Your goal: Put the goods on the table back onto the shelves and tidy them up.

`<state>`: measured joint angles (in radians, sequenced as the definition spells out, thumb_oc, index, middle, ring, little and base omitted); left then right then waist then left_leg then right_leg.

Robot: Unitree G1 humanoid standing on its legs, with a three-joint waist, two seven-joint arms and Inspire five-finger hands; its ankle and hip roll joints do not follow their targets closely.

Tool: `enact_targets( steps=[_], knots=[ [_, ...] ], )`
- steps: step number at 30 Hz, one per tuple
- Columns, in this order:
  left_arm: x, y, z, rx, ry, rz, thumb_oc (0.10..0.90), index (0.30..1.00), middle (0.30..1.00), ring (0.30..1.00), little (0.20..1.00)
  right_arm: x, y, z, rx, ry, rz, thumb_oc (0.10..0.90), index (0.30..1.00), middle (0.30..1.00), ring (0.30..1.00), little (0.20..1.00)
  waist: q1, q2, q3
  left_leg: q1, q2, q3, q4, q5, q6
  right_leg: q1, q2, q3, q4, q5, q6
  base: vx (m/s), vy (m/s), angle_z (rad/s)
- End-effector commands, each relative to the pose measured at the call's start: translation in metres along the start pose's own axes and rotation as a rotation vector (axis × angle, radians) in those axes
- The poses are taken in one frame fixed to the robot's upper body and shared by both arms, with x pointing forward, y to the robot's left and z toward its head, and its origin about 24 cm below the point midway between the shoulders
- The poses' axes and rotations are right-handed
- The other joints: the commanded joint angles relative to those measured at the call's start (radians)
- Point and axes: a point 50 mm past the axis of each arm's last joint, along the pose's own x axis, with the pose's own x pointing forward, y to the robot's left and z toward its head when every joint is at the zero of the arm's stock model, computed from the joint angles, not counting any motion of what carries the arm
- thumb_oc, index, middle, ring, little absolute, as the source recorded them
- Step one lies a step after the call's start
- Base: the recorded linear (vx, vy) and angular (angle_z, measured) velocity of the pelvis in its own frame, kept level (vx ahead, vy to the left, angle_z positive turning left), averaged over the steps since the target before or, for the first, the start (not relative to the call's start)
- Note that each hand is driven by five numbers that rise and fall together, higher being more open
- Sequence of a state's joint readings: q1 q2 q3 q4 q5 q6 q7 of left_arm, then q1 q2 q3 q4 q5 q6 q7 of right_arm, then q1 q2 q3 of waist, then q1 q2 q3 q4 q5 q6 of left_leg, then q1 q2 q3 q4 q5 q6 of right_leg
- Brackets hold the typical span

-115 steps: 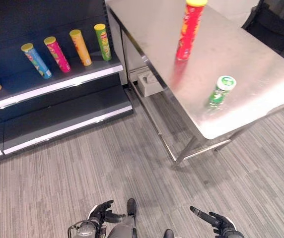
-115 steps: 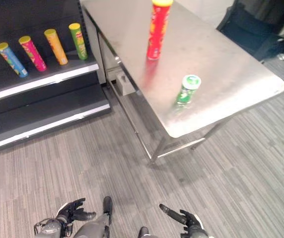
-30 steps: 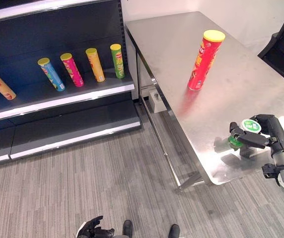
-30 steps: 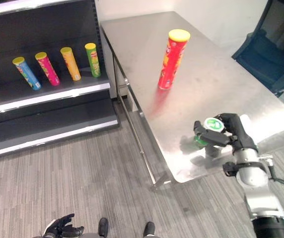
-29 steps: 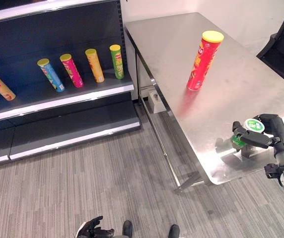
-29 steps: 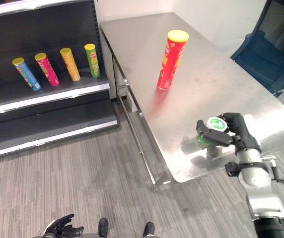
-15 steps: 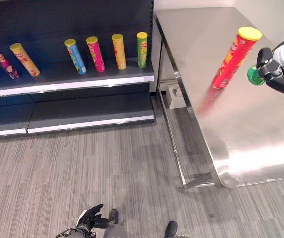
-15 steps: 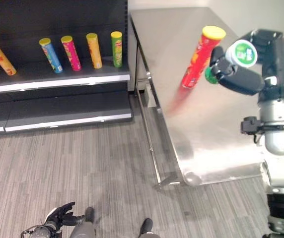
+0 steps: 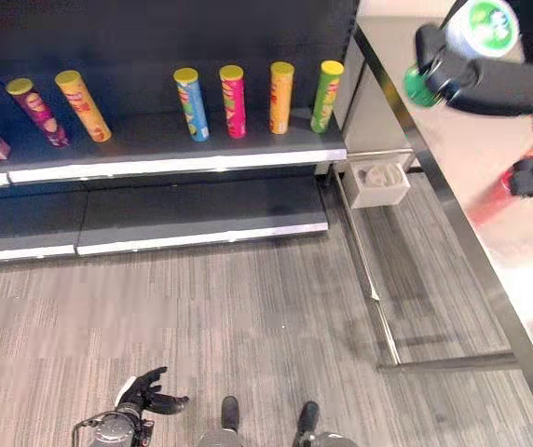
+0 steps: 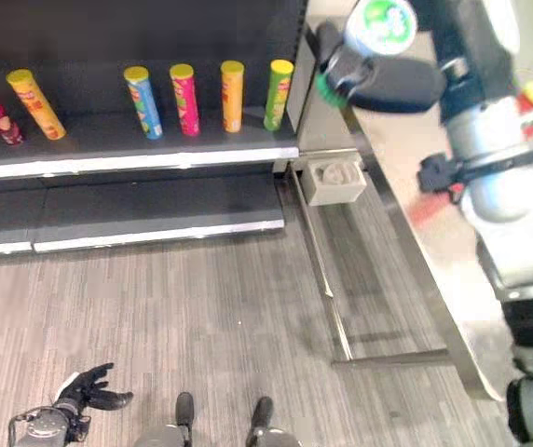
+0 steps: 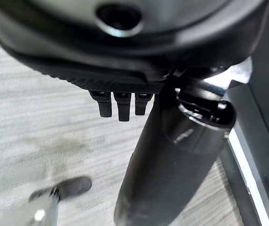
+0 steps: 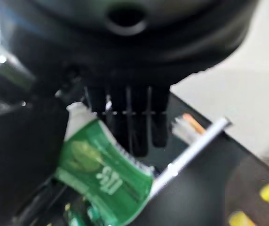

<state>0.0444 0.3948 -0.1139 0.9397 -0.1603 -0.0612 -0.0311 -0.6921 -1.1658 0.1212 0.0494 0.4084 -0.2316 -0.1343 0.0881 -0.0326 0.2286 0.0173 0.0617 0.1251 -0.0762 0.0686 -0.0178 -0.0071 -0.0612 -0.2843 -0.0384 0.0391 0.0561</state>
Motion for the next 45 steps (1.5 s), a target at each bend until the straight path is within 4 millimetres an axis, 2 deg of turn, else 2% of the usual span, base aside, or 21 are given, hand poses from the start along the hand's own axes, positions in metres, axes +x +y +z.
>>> enact_targets(
  steps=[1, 3, 4, 5, 6, 7, 10, 12, 14, 18, 20, 21, 22, 23, 24, 25, 26, 28, 32, 36, 45],
  knots=[
    [-0.007, -0.003, -0.017, -0.034, 0.023, -0.011, 0.8, 0.9, 0.9, 0.9, 0.9, 0.018, -0.021, 0.028, 0.06, -0.136, -0.089, 0.4, 0.3, 0.3, 0.3, 0.3, 0.019, -0.054, -0.075, -0.013, -0.044, -0.02, -0.011, -0.031, -0.057, 0.03, 0.04, 0.082, -0.017, -0.022, 0.051, 0.15, -0.075, 0.32],
    [-0.009, -0.01, -0.019, -0.06, 0.018, -0.033, 0.8, 0.9, 0.9, 0.9, 0.9, 0.018, -0.029, 0.029, 0.023, -0.129, -0.093, 0.4, 0.3, 0.3, 0.3, 0.3, 0.026, -0.061, -0.035, -0.065, -0.054, -0.053, 0.165, -0.086, -0.061, 0.076, 0.024, 0.058, -0.047, -0.012, 0.051, 0.1, -0.049, 0.66],
    [-0.009, -0.015, -0.021, -0.078, 0.03, -0.044, 0.8, 0.9, 0.9, 0.9, 0.9, 0.017, -0.031, 0.031, 0.002, -0.126, -0.091, 0.4, 0.3, 0.3, 0.3, 0.3, 0.026, -0.057, -0.029, -0.119, -0.014, -0.057, 0.174, -0.066, -0.076, 0.091, 0.01, 0.034, -0.049, -0.026, 0.059, 0.11, 0.135, 1.16],
    [-0.009, -0.014, -0.023, -0.065, 0.04, -0.042, 0.8, 0.9, 0.9, 0.9, 0.9, 0.017, -0.035, 0.032, -0.013, -0.129, -0.107, 0.4, 0.3, 0.3, 0.3, 0.3, 0.03, -0.061, -0.037, -0.146, 0.028, -0.069, 0.115, -0.014, -0.083, 0.086, 0.002, 0.031, -0.049, -0.038, 0.064, 0.12, 0.164, 0.91],
    [-0.009, -0.014, -0.023, -0.065, 0.04, -0.042, 0.8, 0.9, 0.9, 0.9, 0.9, 0.017, -0.035, 0.032, -0.013, -0.129, -0.107, 0.4, 0.3, 0.3, 0.3, 0.3, 0.03, -0.061, -0.039, -0.146, 0.028, -0.07, 0.109, -0.01, -0.085, 0.084, 0.003, 0.031, -0.049, -0.039, 0.063, 0.21, 0.175, 0.73],
    [-0.008, -0.012, -0.02, -0.05, 0.035, -0.036, 0.8, 0.9, 0.9, 0.9, 0.9, 0.016, -0.041, 0.034, -0.026, -0.137, -0.131, 0.4, 0.3, 0.3, 0.3, 0.3, 0.035, -0.066, -0.04, -0.199, 0.084, -0.08, 0.038, 0.031, -0.096, 0.092, -0.009, 0.026, -0.049, -0.084, 0.064, 0.22, 0.132, 0.15],
    [-0.007, -0.01, -0.02, -0.025, 0.039, -0.032, 0.8, 0.9, 0.9, 0.9, 0.9, 0.013, -0.049, 0.032, -0.036, -0.128, -0.17, 0.4, 0.3, 0.3, 0.3, 0.3, 0.037, -0.067, -0.051, -0.243, 0.123, -0.085, -0.011, 0.057, -0.112, 0.116, -0.017, 0.026, -0.049, -0.122, 0.068, 0.27, 0.175, 0.02],
    [-0.007, -0.012, -0.021, 0.006, 0.045, -0.046, 0.8, 0.9, 0.9, 0.9, 0.9, 0.011, -0.051, 0.031, -0.041, -0.123, -0.183, 0.4, 0.3, 0.3, 0.3, 0.3, 0.032, -0.032, -0.089, -0.237, 0.146, -0.072, -0.011, 0.077, -0.138, 0.157, -0.039, 0.028, -0.049, -0.132, 0.089, 0.39, 0.332, -0.09],
    [-0.007, -0.012, -0.022, 0.038, 0.052, -0.054, 0.8, 0.9, 0.9, 0.9, 0.9, 0.01, -0.05, 0.031, -0.037, -0.125, -0.19, 0.4, 0.3, 0.3, 0.3, 0.3, 0.03, -0.015, -0.117, -0.21, 0.128, -0.07, -0.011, 0.089, -0.143, 0.179, -0.074, 0.028, -0.049, -0.121, 0.104, 0.37, 0.321, -0.19],
    [-0.007, -0.006, -0.019, 0.086, 0.046, -0.05, 0.8, 0.9, 0.9, 0.9, 0.9, 0.01, -0.049, 0.032, -0.025, -0.136, -0.213, 0.4, 0.3, 0.3, 0.3, 0.3, 0.035, -0.018, -0.131, -0.153, 0.072, -0.041, -0.01, 0.07, -0.108, 0.186, -0.153, 0.042, 0.009, -0.095, 0.129, 0.26, 0.289, -0.22],
    [-0.006, 0.004, -0.015, 0.1, 0.035, -0.013, 0.8, 0.9, 0.9, 0.9, 0.9, 0.016, -0.044, 0.035, 0.018, -0.166, -0.237, 0.4, 0.3, 0.3, 0.3, 0.3, 0.043, -0.01, -0.134, -0.107, 0.019, -0.007, -0.006, 0.03, -0.062, 0.151, -0.222, 0.03, 0.123, -0.049, 0.137, 0.19, 0.398, -0.05],
    [-0.007, 0.004, -0.016, 0.095, 0.035, -0.013, 0.8, 0.9, 0.9, 0.9, 0.9, 0.017, -0.043, 0.036, 0.02, -0.168, -0.235, 0.4, 0.3, 0.3, 0.3, 0.3, 0.044, -0.011, -0.133, -0.105, 0.016, -0.002, -0.006, 0.029, -0.06, 0.144, -0.227, 0.037, 0.133, -0.054, 0.139, 0.2, 0.481, -0.4],
    [-0.007, 0.011, -0.014, 0.094, 0.03, 0.007, 0.8, 0.9, 0.9, 0.9, 0.9, 0.021, -0.04, 0.036, 0.042, -0.173, -0.242, 0.4, 0.3, 0.3, 0.3, 0.3, 0.049, -0.002, -0.131, -0.078, -0.001, 0.022, -0.01, 0.009, -0.045, 0.114, -0.247, 0.005, 0.22, -0.016, 0.13, 0.13, 0.387, -0.38],
    [-0.007, 0.016, -0.013, 0.087, 0.029, 0.021, 0.8, 0.9, 0.9, 0.9, 0.9, 0.024, -0.038, 0.038, 0.037, -0.177, -0.226, 0.4, 0.3, 0.3, 0.3, 0.3, 0.032, 0.005, -0.114, -0.045, -0.021, 0.025, -0.011, -0.01, -0.033, 0.033, -0.206, 0.037, 0.321, -0.014, 0.108, 0.2, 0.478, -0.37],
    [-0.007, 0.018, -0.011, 0.071, 0.021, 0.026, 0.8, 0.9, 0.9, 0.9, 0.9, 0.027, -0.04, 0.041, 0.037, -0.186, -0.222, 0.4, 0.3, 0.3, 0.3, 0.3, 0.015, 0.014, -0.101, -0.025, -0.037, 0.01, -0.011, -0.023, -0.029, -0.015, -0.133, 0.063, 0.307, -0.044, 0.096, 0.24, 0.331, 0.09],
    [-0.006, 0.015, -0.01, 0.077, 0.022, 0.014, 0.8, 0.9, 0.9, 0.9, 0.9, 0.029, -0.045, 0.045, 0.048, -0.204, -0.237, 0.4, 0.3, 0.3, 0.3, 0.3, -0.001, 0.011, -0.087, -0.005, -0.058, -0.013, -0.011, -0.035, -0.025, -0.041, -0.061, 0.082, 0.243, -0.066, 0.082, 0.34, 0.195, 0.22],
    [-0.004, 0.008, -0.011, 0.094, 0.028, -0.017, 0.8, 0.9, 0.9, 0.9, 0.9, 0.031, -0.053, 0.046, 0.003, -0.194, -0.249, 0.4, 0.3, 0.3, 0.3, 0.3, -0.032, -0.001, -0.075, 0.016, -0.094, -0.064, -0.011, -0.044, -0.015, -0.108, 0.023, 0.176, 0.122, -0.012, 0.082, 0.33, 0.103, 0.52],
    [-0.003, 0.0, -0.01, 0.118, 0.028, -0.046, 0.8, 0.9, 0.9, 0.9, 0.9, 0.03, -0.056, 0.046, -0.035, -0.19, -0.252, 0.4, 0.3, 0.3, 0.3, 0.3, -0.06, -0.009, -0.072, 0.031, -0.114, -0.114, -0.011, -0.058, -0.006, -0.144, 0.055, 0.24, 0.038, 0.06, 0.097, 0.25, 0.022, 0.91],
    [-0.003, -0.008, -0.016, 0.14, 0.05, -0.069, 0.8, 0.9, 0.9, 0.9, 0.9, 0.032, -0.066, 0.042, -0.05, -0.163, -0.279, 0.4, 0.3, 0.3, 0.3, 0.3, -0.073, -0.025, -0.096, 0.046, -0.141, -0.158, -0.011, -0.077, 0.007, -0.101, 0.053, 0.267, -0.042, 0.101, 0.091, 0.16, -0.027, 1.27],
    [-0.007, -0.014, -0.029, 0.089, 0.09, -0.062, 0.8, 0.9, 0.9, 0.9, 0.9, 0.038, -0.068, 0.035, -0.042, -0.127, -0.293, 0.4, 0.3, 0.3, 0.3, 0.3, -0.052, -0.028, -0.145, 0.074, -0.125, -0.171, -0.011, -0.1, 0.001, -0.029, 0.051, 0.22, -0.049, 0.062, 0.08, 0.21, -0.081, 0.27],
    [-0.013, -0.021, -0.045, 0.101, 0.137, -0.082, 0.8, 0.9, 0.9, 0.9, 0.9, 0.025, -0.073, 0.043, -0.043, -0.18, -0.332, 0.4, 0.3, 0.3, 0.3, 0.3, -0.055, -0.022, -0.168, 0.099, -0.106, -0.163, -0.011, -0.123, -0.007, 0.016, 0.052, 0.188, -0.049, 0.018, 0.076, 0.09, -0.043, -0.11]
  ],
)
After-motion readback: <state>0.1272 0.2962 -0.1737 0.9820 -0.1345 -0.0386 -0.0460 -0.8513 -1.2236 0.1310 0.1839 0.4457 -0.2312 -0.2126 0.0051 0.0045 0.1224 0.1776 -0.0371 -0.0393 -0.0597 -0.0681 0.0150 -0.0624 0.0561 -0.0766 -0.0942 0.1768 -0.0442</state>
